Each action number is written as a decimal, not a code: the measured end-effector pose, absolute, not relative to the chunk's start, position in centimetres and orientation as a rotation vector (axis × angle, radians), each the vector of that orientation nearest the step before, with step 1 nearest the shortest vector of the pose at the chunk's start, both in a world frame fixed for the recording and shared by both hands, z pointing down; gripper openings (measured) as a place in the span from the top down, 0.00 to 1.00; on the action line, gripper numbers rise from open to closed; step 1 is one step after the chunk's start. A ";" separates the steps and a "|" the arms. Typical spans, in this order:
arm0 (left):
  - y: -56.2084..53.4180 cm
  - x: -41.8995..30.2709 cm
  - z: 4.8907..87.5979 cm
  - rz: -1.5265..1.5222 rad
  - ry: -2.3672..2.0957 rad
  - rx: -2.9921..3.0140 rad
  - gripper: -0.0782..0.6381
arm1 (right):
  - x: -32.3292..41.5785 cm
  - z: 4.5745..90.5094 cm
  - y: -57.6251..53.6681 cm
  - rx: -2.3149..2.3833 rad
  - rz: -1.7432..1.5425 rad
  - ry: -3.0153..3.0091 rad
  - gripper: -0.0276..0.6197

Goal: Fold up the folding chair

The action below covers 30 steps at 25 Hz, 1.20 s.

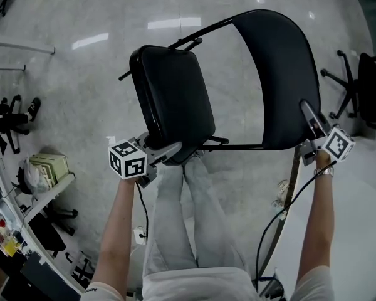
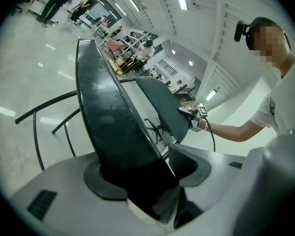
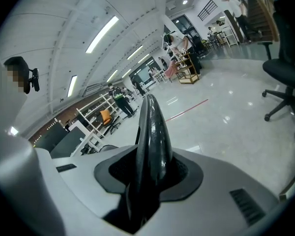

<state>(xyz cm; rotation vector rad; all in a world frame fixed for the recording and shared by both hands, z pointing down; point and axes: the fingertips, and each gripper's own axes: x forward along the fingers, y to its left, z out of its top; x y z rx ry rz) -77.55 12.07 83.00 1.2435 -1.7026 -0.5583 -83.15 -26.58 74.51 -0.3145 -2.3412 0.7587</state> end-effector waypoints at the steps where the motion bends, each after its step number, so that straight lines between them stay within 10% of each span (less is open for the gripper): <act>1: 11.8 -77.5 82.9 -0.543 -1.699 1.248 0.54 | -83.0 74.3 -26.6 -0.310 0.754 -2.344 0.78; 30: 0.4 -77.1 82.4 -0.182 -1.850 0.824 0.56 | -76.6 66.8 -22.9 0.018 0.544 -2.435 0.75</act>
